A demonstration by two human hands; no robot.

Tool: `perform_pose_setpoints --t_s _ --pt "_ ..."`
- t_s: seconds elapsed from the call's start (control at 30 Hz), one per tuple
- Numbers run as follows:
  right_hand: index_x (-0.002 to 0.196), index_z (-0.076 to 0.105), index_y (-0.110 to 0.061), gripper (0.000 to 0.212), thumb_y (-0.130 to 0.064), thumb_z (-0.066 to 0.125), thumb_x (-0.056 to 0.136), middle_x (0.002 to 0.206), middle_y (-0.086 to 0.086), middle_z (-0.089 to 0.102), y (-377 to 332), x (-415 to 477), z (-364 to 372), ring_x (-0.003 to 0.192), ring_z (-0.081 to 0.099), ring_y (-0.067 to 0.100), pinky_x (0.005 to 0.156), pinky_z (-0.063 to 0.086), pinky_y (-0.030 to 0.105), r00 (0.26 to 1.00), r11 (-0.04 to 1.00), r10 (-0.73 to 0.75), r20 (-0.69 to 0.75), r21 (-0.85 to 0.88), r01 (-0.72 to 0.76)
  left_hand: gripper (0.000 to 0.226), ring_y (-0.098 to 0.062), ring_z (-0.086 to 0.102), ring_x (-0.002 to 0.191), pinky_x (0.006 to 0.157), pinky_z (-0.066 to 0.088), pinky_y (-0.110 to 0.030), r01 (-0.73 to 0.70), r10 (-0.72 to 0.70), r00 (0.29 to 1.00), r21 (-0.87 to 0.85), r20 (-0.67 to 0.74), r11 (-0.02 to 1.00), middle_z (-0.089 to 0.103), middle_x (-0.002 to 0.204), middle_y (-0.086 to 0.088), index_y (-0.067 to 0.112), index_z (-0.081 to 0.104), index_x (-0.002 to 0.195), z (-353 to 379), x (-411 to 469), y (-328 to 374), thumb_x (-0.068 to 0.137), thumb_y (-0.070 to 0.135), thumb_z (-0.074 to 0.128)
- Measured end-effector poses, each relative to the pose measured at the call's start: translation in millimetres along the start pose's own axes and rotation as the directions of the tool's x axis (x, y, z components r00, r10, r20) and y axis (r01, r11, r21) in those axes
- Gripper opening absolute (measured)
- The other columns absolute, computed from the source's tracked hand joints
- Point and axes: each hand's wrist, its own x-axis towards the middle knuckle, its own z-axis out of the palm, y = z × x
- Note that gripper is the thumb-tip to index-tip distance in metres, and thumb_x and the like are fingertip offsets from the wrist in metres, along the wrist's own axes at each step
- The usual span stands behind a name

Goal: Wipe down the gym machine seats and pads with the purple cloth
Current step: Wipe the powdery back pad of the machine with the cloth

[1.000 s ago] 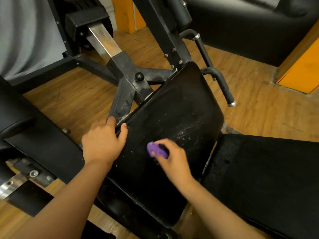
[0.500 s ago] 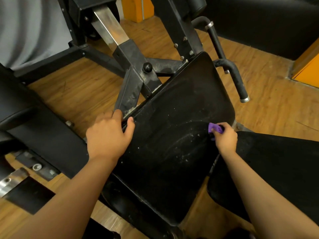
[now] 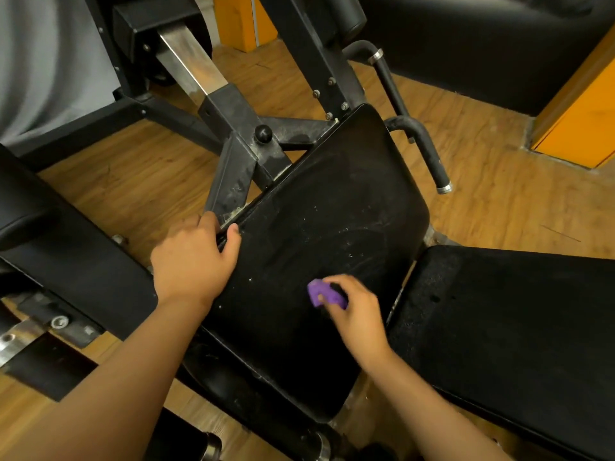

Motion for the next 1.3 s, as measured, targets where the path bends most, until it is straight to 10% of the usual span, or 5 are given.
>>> perform_pose_setpoints --t_s 0.27,0.73,0.97,1.3 --pt "0.105 0.065 -0.014 0.016 -0.008 0.059 0.091 0.090 -0.002 0.062 78.7 87.7 -52.7 0.082 0.065 0.017 0.079 0.058 0.043 0.855 0.916 0.378 -0.355 0.008 -0.401 0.035 -0.028 0.053 0.077 0.050 0.041 -0.035 0.003 -0.003 1.000 0.016 0.015 1.000 0.056 0.079 -0.008 0.010 0.056 0.086 -0.3 1.4 0.4 0.095 0.041 0.045" --pt "0.112 0.062 -0.031 0.030 -0.016 0.066 0.087 0.104 -0.024 0.058 4.6 -62.5 21.5 0.101 0.056 -0.012 0.089 0.050 0.014 0.986 0.986 0.163 0.045 0.021 -0.164 0.037 -0.030 0.055 0.081 0.051 0.035 -0.032 -0.002 0.002 1.000 0.004 0.003 1.000 0.058 0.082 -0.011 0.008 0.060 0.090 -1.3 -1.0 0.6 0.096 0.041 0.045" --pt "0.108 0.064 -0.021 0.021 -0.013 0.062 0.089 0.101 -0.004 0.065 73.4 26.2 -35.4 0.093 0.064 0.012 0.085 0.055 0.040 0.937 0.945 0.269 -0.222 -0.125 -0.301 0.037 -0.030 0.054 0.078 0.051 0.036 -0.033 -0.008 0.008 1.000 0.010 -0.001 1.000 0.056 0.078 -0.010 0.007 0.058 0.088 0.8 0.3 -0.1 0.096 0.041 0.045" --pt "0.109 0.064 -0.015 0.019 -0.011 0.060 0.090 0.095 0.001 0.065 69.3 53.2 -36.2 0.092 0.066 0.021 0.082 0.052 0.034 0.802 0.877 0.430 -0.415 -0.017 -0.479 0.036 -0.028 0.054 0.077 0.050 0.033 -0.031 -0.026 0.027 0.999 0.032 -0.017 0.999 0.056 0.078 -0.009 0.009 0.058 0.088 2.7 1.6 -0.8 0.096 0.041 0.045"
